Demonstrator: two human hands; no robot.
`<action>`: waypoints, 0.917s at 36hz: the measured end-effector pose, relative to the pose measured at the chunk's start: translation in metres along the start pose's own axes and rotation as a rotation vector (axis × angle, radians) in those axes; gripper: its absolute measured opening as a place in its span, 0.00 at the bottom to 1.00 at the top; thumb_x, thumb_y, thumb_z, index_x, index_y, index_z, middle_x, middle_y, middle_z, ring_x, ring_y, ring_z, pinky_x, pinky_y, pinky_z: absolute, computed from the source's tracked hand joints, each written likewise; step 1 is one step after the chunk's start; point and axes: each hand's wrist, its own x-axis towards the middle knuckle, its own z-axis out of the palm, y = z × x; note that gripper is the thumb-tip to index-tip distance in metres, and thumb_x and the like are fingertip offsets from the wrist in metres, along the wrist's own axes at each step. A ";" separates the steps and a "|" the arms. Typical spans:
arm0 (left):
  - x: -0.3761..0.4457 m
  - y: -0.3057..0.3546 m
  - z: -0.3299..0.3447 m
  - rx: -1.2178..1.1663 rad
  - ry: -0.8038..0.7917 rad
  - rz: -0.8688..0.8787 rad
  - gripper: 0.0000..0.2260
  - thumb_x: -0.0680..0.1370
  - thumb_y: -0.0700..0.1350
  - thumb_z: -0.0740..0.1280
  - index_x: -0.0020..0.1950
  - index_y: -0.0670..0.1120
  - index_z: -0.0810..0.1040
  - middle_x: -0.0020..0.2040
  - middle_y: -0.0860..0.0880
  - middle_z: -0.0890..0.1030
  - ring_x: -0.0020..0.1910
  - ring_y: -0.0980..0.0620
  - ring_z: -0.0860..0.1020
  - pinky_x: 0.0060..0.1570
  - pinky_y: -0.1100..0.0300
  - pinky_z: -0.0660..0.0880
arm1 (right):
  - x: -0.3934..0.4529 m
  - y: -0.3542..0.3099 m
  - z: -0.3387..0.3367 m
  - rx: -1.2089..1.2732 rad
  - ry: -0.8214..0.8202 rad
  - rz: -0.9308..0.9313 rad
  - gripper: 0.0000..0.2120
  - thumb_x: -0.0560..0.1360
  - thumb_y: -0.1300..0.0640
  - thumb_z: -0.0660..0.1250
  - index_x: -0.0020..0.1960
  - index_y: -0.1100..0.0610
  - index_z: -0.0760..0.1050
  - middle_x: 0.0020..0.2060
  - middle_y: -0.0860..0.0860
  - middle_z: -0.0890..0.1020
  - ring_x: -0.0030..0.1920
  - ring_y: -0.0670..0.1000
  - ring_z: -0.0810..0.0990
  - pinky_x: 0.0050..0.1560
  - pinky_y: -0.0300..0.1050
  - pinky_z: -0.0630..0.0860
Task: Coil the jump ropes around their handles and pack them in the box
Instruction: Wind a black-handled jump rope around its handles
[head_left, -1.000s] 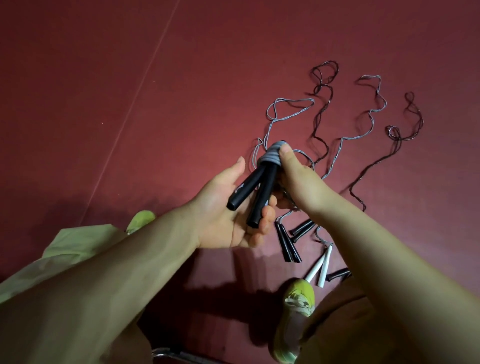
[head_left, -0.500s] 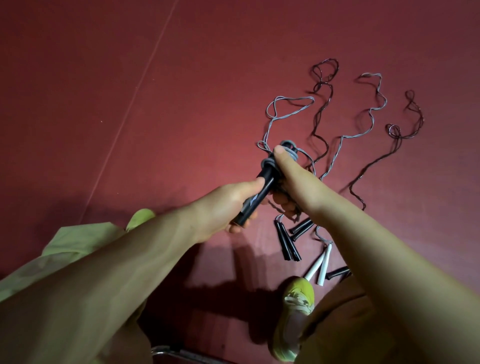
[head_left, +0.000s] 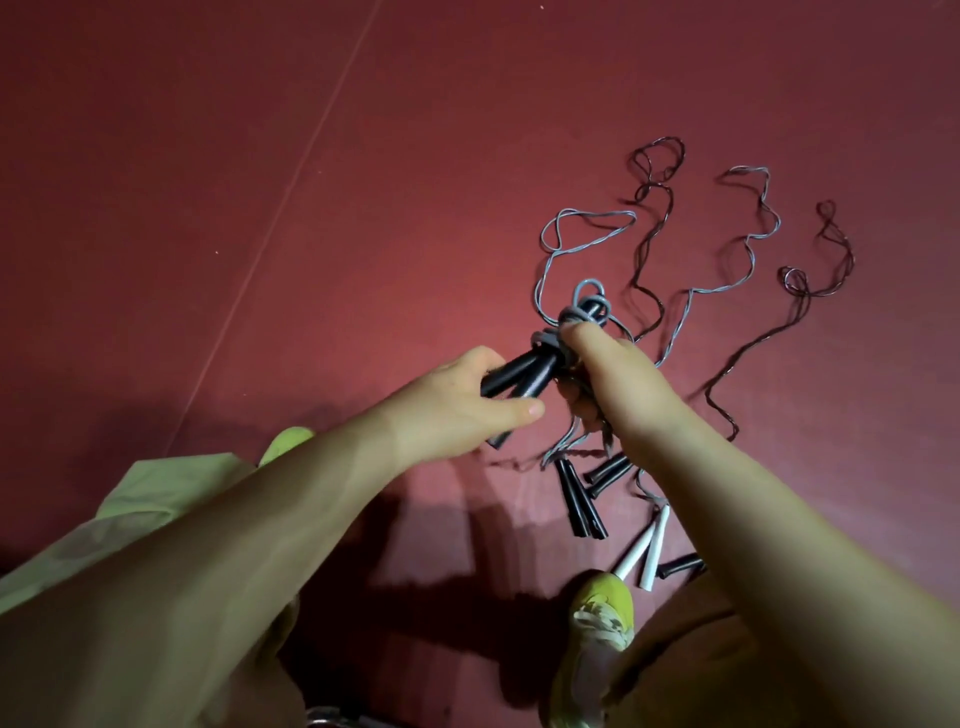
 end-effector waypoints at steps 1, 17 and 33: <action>-0.002 0.003 -0.001 -0.166 -0.060 -0.024 0.13 0.73 0.58 0.69 0.49 0.51 0.73 0.39 0.52 0.77 0.34 0.55 0.75 0.38 0.61 0.70 | 0.000 0.001 0.001 0.043 0.014 -0.008 0.14 0.75 0.46 0.60 0.39 0.56 0.71 0.30 0.56 0.64 0.29 0.50 0.58 0.30 0.45 0.52; -0.005 -0.001 -0.007 -1.094 -0.794 -0.227 0.28 0.74 0.69 0.50 0.51 0.46 0.73 0.33 0.51 0.72 0.23 0.57 0.63 0.33 0.58 0.59 | 0.006 0.005 -0.005 0.186 -0.197 -0.080 0.23 0.74 0.39 0.54 0.49 0.59 0.70 0.26 0.50 0.68 0.26 0.51 0.64 0.29 0.44 0.59; -0.005 0.008 0.000 -0.430 -0.240 -0.222 0.29 0.80 0.64 0.47 0.43 0.45 0.78 0.28 0.49 0.76 0.19 0.57 0.61 0.29 0.60 0.63 | 0.000 0.003 -0.011 -0.070 -0.184 0.063 0.22 0.82 0.41 0.49 0.35 0.52 0.61 0.23 0.45 0.61 0.24 0.45 0.55 0.25 0.38 0.51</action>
